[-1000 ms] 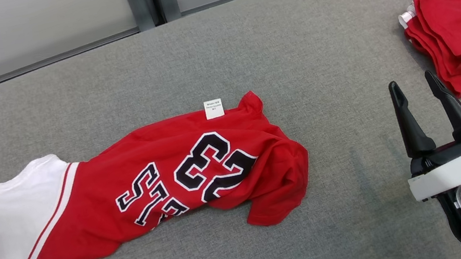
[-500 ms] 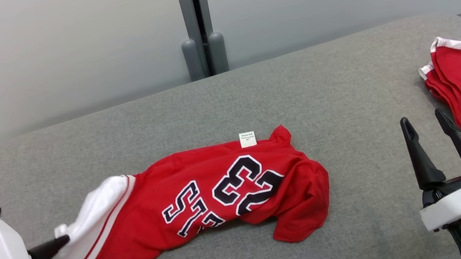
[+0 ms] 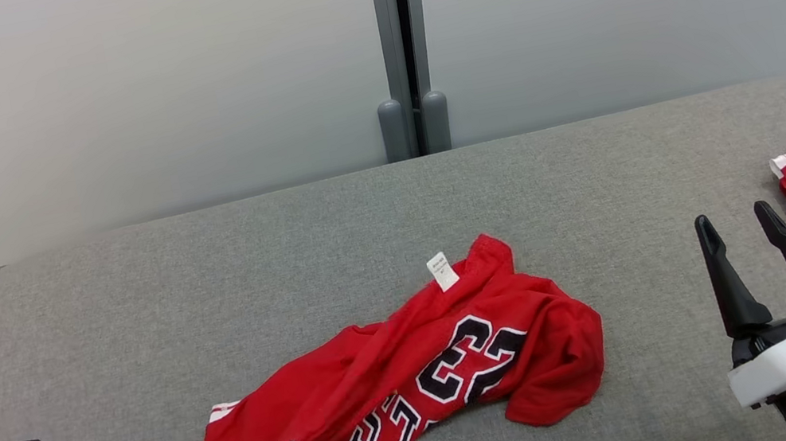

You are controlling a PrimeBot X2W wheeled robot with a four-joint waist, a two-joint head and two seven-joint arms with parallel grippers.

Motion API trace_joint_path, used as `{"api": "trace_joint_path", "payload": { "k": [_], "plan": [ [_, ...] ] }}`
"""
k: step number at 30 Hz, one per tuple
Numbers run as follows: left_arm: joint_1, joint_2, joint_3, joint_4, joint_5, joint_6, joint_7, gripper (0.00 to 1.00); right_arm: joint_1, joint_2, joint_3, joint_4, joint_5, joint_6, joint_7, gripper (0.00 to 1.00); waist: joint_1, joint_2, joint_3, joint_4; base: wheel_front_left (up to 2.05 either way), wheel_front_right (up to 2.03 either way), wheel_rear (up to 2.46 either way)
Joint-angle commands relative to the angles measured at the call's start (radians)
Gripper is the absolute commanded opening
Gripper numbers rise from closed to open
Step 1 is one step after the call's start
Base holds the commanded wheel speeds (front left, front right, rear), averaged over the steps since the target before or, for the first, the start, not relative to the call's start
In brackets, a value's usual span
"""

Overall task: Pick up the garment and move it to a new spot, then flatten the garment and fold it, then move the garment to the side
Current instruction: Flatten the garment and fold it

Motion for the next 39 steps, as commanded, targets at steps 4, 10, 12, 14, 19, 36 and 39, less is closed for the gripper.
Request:
{"api": "trace_joint_path", "payload": {
  "k": [4, 10, 12, 14, 19, 36, 39],
  "plan": [
    [-0.009, -0.043, 0.005, 0.065, 0.041, -0.008, -0.095, 0.00, 0.003, -0.010, 0.003, -0.012, -0.001, 0.000, 0.011, 1.00, 0.0000, -0.0001, -0.001, 0.002, 0.00, 0.00, 0.00],
    [-0.036, -0.097, -0.005, 0.178, 0.044, -0.017, -0.188, 0.00, 0.009, -0.019, 0.009, -0.016, 0.004, 0.000, 0.023, 1.00, 0.0000, -0.0001, -0.001, -0.003, 0.00, 0.00, 0.00],
    [-0.054, -0.099, -0.013, 0.177, 0.047, -0.018, -0.214, 0.00, 0.009, -0.020, 0.010, -0.016, 0.005, 0.000, 0.026, 1.00, 0.0000, -0.0001, -0.002, -0.004, 0.00, 0.00, 0.00],
    [-0.063, -0.099, -0.017, 0.170, 0.036, -0.018, -0.248, 0.00, 0.008, -0.020, 0.012, -0.016, 0.006, 0.000, 0.029, 1.00, 0.0000, -0.0001, -0.003, -0.006, 0.00, 0.00, 0.00],
    [-0.076, -0.074, -0.038, 0.170, 0.005, -0.018, -0.277, 0.00, 0.006, -0.019, 0.018, -0.018, 0.006, 0.000, 0.031, 1.00, 0.0000, -0.0001, -0.009, -0.018, 0.00, 0.00, 0.00],
    [-0.128, -0.047, -0.036, 0.234, 0.109, -0.011, -0.509, 1.00, 0.026, -0.018, 0.018, -0.019, 0.006, 0.000, 0.034, 1.00, 0.0000, -0.0001, -0.014, -0.039, 0.00, 0.00, 0.00],
    [-0.107, -0.056, -0.003, 0.221, 0.203, 0.116, -0.672, 1.00, 0.032, -0.011, 0.022, -0.017, 0.007, 0.000, 0.032, 1.00, 0.0000, -0.0001, -0.022, -0.038, 0.00, 0.00, 0.00]
  ]
}}
